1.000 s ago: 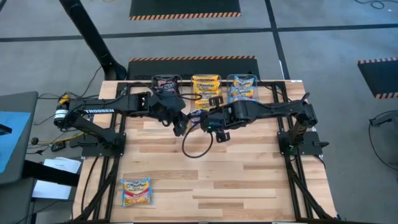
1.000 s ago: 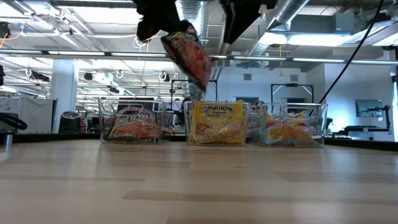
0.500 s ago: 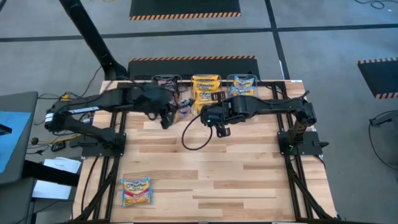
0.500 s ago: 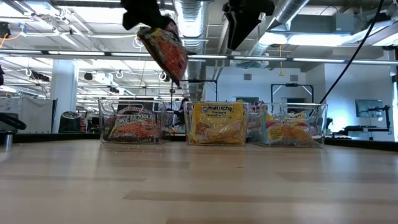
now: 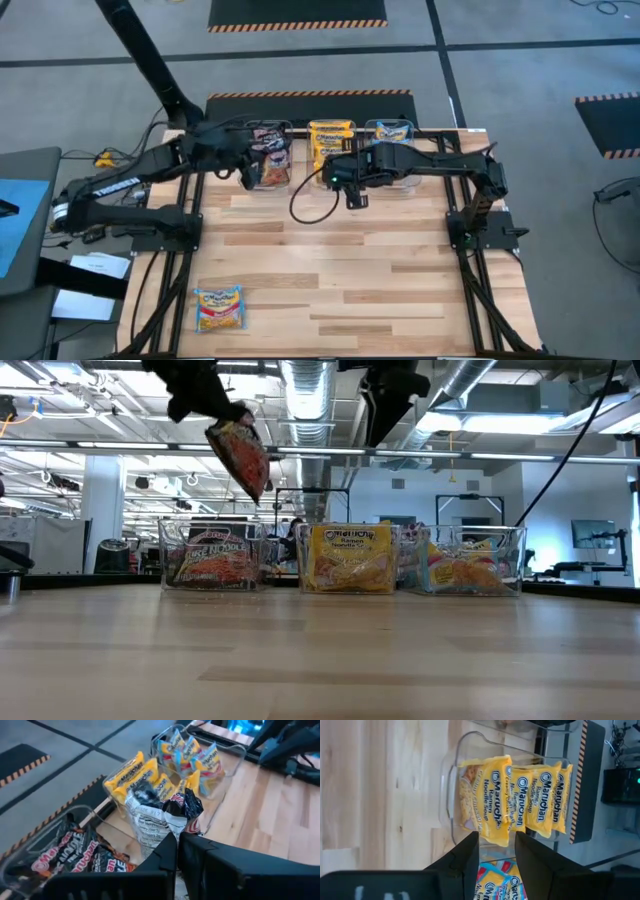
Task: Sort Maruchan noodles
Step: Put the black noodle pack into the left transparent bin
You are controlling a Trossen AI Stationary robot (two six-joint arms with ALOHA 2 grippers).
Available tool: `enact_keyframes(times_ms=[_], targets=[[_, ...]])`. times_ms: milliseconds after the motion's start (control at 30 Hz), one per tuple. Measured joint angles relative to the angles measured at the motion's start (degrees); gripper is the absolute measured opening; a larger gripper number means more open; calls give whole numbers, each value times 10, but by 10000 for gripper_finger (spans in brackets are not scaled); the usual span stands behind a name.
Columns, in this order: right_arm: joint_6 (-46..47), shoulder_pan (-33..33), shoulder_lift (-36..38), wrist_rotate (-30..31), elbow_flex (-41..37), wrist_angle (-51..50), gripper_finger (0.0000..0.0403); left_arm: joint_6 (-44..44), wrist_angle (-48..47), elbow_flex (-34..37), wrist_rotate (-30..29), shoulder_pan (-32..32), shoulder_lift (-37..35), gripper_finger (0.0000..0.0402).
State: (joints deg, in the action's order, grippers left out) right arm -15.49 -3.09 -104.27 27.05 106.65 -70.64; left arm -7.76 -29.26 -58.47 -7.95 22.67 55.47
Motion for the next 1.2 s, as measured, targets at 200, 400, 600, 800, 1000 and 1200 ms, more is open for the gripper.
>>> enact_keyframes(times_ms=[200, 400, 600, 800, 1000, 1200], targets=[[0, -17, 0, 0, 0, 5, 148, -13, 119, 121, 43, 60, -46, 0], [9, -27, 0, -1, 0, 7, 148, -15, 187, 183, 105, 122, -49, 0], [20, -31, 0, -1, 0, 9, 148, -19, 236, 227, 164, 165, -29, 0], [21, -35, 0, -1, 0, 12, 148, -10, 269, 261, 190, 189, 0, 0], [21, -38, 0, -1, 0, 20, 148, 51, 278, 282, 195, 193, 18, 0], [21, -42, 0, -2, 0, 24, 148, 125, 242, 297, 187, 194, 19, 0]])
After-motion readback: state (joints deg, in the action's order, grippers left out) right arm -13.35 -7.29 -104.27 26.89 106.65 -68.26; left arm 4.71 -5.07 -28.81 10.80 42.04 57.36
